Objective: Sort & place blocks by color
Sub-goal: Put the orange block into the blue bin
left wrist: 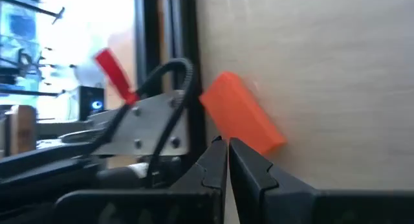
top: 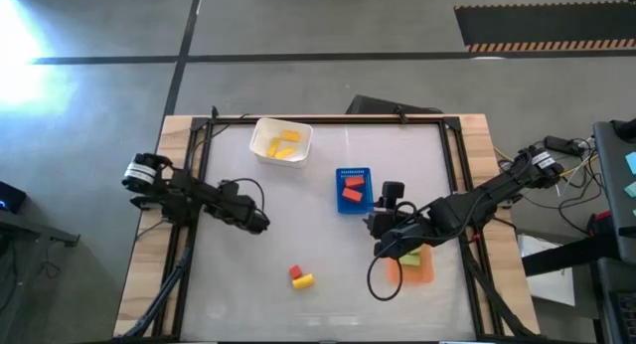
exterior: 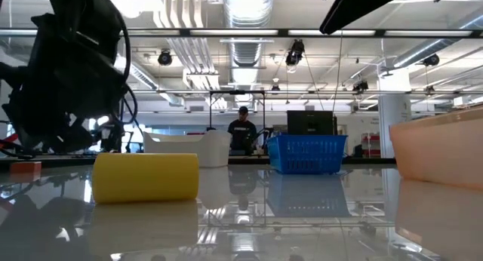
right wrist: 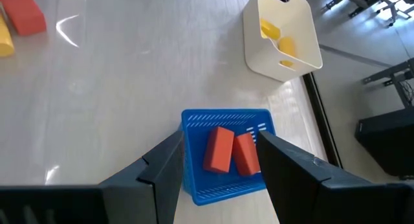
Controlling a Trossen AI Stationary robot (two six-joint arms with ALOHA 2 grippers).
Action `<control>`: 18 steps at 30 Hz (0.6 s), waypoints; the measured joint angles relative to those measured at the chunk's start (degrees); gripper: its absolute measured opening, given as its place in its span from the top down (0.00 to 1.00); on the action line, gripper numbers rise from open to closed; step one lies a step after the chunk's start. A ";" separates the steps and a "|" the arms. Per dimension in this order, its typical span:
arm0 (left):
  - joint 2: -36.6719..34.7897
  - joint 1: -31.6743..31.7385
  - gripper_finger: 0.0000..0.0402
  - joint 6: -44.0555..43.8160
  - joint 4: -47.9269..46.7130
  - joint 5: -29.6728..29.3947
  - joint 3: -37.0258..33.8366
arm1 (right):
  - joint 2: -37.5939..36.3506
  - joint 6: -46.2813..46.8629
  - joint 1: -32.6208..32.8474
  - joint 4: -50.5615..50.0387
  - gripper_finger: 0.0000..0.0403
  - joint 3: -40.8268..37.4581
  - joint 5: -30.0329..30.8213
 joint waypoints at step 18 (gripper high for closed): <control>0.11 0.95 1.00 -0.05 8.89 -0.10 -2.92 | 0.00 0.00 0.00 0.34 0.55 -0.46 0.00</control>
